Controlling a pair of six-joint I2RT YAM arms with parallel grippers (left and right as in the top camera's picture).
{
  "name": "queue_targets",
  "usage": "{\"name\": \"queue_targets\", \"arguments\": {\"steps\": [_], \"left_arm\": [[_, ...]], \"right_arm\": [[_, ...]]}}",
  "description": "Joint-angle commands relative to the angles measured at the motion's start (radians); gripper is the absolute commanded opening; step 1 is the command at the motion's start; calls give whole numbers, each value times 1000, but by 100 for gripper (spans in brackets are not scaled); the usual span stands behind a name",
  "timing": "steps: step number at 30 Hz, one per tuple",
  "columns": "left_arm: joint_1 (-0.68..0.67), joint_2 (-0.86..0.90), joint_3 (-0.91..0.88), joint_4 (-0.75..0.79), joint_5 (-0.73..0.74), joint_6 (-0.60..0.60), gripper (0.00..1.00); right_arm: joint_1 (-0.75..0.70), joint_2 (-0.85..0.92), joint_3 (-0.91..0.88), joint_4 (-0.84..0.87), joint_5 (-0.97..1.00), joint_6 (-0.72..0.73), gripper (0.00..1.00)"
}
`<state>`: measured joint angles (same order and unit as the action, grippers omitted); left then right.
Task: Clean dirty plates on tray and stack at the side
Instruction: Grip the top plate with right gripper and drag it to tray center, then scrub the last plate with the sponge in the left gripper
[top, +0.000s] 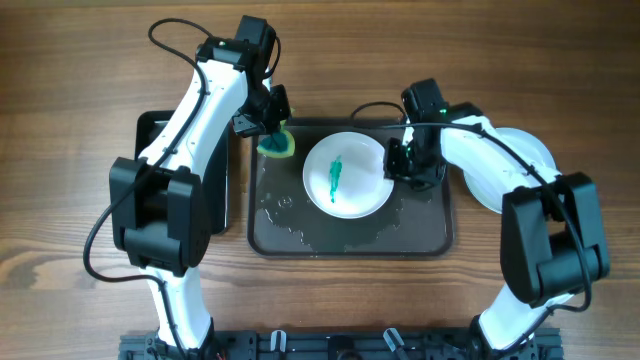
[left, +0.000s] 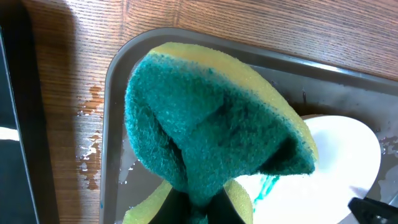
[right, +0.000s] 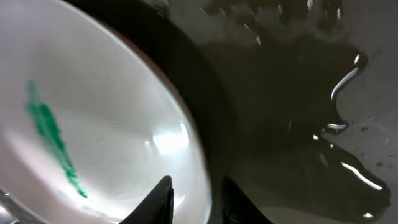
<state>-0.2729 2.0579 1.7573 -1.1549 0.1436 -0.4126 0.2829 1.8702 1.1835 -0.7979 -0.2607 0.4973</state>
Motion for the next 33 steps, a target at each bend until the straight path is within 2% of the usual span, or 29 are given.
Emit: {"name": "queue_targets", "arguments": {"steps": [1, 2, 4, 5, 12, 16, 19, 21, 27, 33], "left_arm": [[-2, -17, 16, 3, -6, 16, 4], [-5, -17, 16, 4, -6, 16, 4], [-13, -16, 16, 11, -6, 16, 4], [-19, -16, 15, 14, -6, 16, 4], [-90, -16, -41, 30, 5, 16, 4], [-142, -16, -168, 176, 5, 16, 4], [-150, -15, -243, 307, -58, 16, 4], [-151, -4, -254, 341, -77, 16, 4], [-175, 66, -255, 286, -60, 16, 4], [-303, 69, -255, 235, 138, 50, 4]], "right_arm": [[4, 25, -16, 14, 2, 46, 27], [4, 31, -18, 24, 1, 45, 24], [4, 58, -18, 38, -30, 45, 8], [4, 73, -18, 47, -56, 45, 4], [4, 87, -18, 124, -134, 1, 4], [4, 88, -19, 128, -159, -27, 5], [4, 88, -19, 128, -159, -25, 4], [4, 88, -19, 129, -160, -23, 4], [4, 88, -19, 128, -159, -23, 4], [4, 88, -19, 127, -159, -24, 4]]}}
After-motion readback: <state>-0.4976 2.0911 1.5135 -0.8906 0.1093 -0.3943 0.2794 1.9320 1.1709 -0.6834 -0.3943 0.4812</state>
